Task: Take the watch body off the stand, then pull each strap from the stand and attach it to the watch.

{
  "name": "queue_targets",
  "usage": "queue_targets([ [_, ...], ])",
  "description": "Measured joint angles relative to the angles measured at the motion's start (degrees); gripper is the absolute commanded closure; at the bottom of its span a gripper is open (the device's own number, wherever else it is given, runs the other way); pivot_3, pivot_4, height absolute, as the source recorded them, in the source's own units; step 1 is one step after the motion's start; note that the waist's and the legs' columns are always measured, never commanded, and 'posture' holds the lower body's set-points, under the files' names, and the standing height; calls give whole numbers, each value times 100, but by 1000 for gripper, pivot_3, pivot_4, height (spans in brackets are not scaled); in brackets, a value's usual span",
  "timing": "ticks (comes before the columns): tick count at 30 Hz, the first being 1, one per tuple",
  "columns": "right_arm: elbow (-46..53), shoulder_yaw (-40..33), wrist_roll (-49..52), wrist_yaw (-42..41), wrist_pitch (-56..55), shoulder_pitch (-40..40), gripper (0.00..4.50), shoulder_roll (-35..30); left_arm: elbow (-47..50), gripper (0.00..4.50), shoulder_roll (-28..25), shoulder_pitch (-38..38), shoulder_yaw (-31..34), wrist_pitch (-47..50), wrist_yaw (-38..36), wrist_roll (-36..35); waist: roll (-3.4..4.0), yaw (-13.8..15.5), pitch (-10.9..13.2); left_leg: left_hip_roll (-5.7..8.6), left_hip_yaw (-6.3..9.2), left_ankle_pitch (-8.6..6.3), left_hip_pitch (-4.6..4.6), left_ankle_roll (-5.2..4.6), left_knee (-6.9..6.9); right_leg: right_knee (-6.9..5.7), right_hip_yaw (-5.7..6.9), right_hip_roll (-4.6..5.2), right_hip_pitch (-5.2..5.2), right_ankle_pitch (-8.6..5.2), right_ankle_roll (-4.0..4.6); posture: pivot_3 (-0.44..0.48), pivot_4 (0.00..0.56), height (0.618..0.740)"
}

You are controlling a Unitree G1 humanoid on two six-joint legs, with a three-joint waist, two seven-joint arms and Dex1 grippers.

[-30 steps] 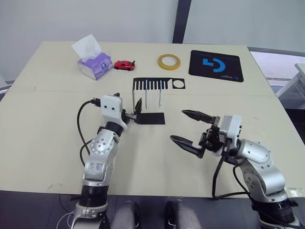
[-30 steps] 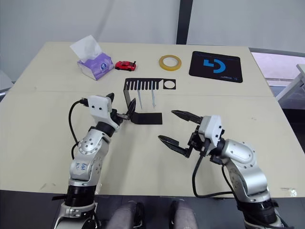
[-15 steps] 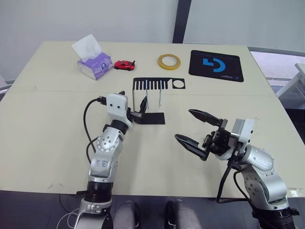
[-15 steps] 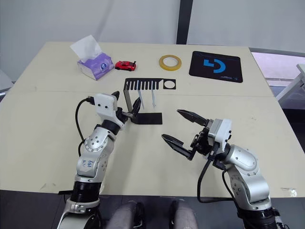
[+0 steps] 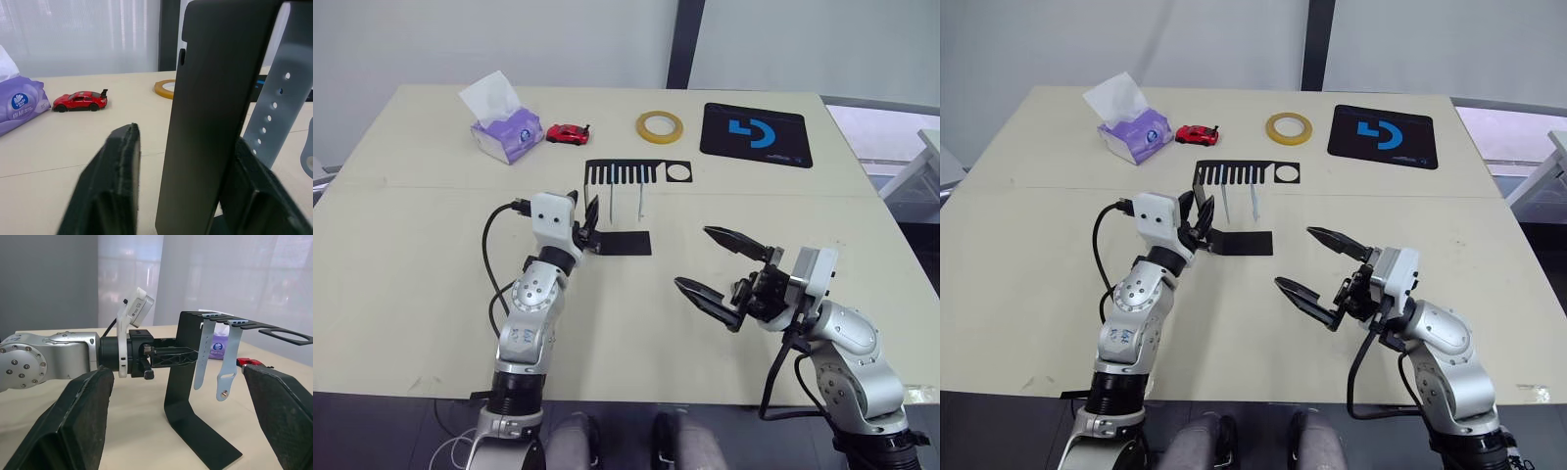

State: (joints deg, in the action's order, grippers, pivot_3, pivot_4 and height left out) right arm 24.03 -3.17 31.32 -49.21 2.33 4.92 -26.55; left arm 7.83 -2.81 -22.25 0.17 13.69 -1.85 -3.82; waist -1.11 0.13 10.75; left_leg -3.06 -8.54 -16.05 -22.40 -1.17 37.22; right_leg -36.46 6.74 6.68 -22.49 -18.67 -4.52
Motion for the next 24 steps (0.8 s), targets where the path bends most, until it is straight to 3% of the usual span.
queue_targets([
  [1,0,0,-22,7,-5,-27,0,0,-5,4460,14,0,-7,-1,-10,6,0,0,0,0,0,0,0,0,0,0,0,0,0,0,0,0,150,740],
  [6,-19,7,-200,241,12,-166,0,42,-19,4460,41,0,-68,9,-25,9,0,2,0,2,0,0,0,0,2,-2,0,0,0,0,0,0,150,740],
  [11,79,127,-539,1144,514,-121,0,361,52,4460,24,-15,-128,109,76,199,0,0,0,0,0,4,0,7,2,-2,-1,2,-1,0,0,0,150,740],
  [15,333,554,-902,2143,1336,221,0,792,127,4460,194,-103,-111,381,417,347,0,-11,0,-3,0,5,-1,9,0,-5,-2,1,-4,0,0,0,150,740],
  [24,-10,1126,-1762,3421,1798,1090,0,1802,236,4460,511,-184,-177,708,1051,708,0,-32,0,-4,0,6,-3,12,-1,-5,-1,-2,-7,0,0,0,150,740],
])
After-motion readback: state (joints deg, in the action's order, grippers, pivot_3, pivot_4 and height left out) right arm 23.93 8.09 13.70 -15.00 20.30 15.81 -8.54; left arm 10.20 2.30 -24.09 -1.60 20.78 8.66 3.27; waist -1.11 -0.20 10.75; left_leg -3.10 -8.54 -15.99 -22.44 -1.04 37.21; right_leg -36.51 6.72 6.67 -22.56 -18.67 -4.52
